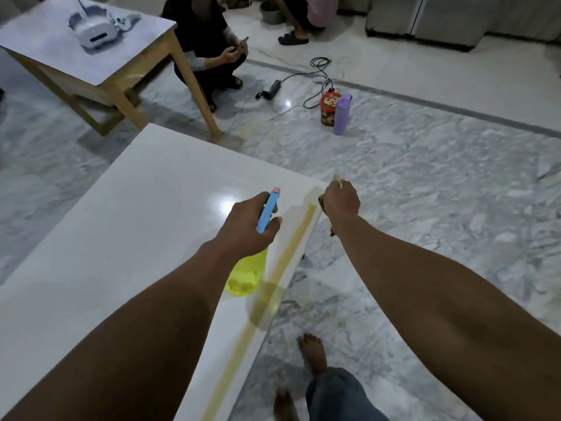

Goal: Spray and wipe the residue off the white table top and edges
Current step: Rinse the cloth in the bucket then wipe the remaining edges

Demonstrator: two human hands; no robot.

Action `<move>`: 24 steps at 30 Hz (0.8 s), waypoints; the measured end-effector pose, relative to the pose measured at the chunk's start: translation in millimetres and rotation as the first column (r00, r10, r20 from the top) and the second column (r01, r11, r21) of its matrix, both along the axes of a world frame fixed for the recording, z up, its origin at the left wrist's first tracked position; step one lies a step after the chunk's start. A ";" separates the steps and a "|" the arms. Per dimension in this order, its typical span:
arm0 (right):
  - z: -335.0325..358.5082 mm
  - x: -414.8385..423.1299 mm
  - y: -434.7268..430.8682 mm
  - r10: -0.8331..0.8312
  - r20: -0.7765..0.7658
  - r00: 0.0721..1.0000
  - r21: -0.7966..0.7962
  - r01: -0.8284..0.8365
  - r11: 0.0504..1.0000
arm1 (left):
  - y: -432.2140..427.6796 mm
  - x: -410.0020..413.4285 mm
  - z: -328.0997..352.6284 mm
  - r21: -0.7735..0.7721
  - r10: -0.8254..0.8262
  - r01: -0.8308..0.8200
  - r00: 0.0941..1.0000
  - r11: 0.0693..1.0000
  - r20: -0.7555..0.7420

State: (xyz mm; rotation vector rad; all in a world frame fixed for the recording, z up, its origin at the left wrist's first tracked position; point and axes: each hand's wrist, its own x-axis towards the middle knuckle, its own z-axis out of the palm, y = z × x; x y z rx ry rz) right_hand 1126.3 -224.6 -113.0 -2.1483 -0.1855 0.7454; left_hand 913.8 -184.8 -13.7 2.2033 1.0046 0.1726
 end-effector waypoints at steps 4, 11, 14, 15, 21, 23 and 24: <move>-34.8 -4.7 33.9 0.273 0.122 0.954 -0.132 -0.257 0.957 | 23.4 18.6 -12.4 0.019 0.034 -0.036 0.998 0.999 0.054; -78.5 -14.2 44.7 0.508 0.446 0.736 -0.466 -0.294 0.835 | 48.3 30.1 -30.9 0.025 0.073 -0.076 0.993 0.997 0.095; -97.5 -9.8 51.8 0.562 0.461 0.687 -0.486 -0.335 0.807 | 56.5 26.9 -35.2 0.045 0.093 -0.099 0.990 0.994 0.108; -103.7 -10.2 53.3 0.559 0.466 0.686 -0.480 -0.335 0.811 | 58.0 26.1 -36.2 0.046 0.099 -0.105 0.989 0.993 0.114; -124.5 -19.4 55.6 0.503 0.520 0.691 -0.434 -0.294 0.852 | 59.2 4.0 -43.5 0.014 0.162 -0.166 0.975 0.986 0.153; -128.1 -23.3 53.6 0.512 0.532 0.675 -0.443 -0.293 0.847 | 55.6 -6.9 -45.4 0.006 0.177 -0.180 0.972 0.984 0.153; -129.4 -26.1 52.4 0.512 0.538 0.670 -0.444 -0.291 0.848 | 53.7 -11.9 -46.1 0.001 0.182 -0.184 0.971 0.983 0.153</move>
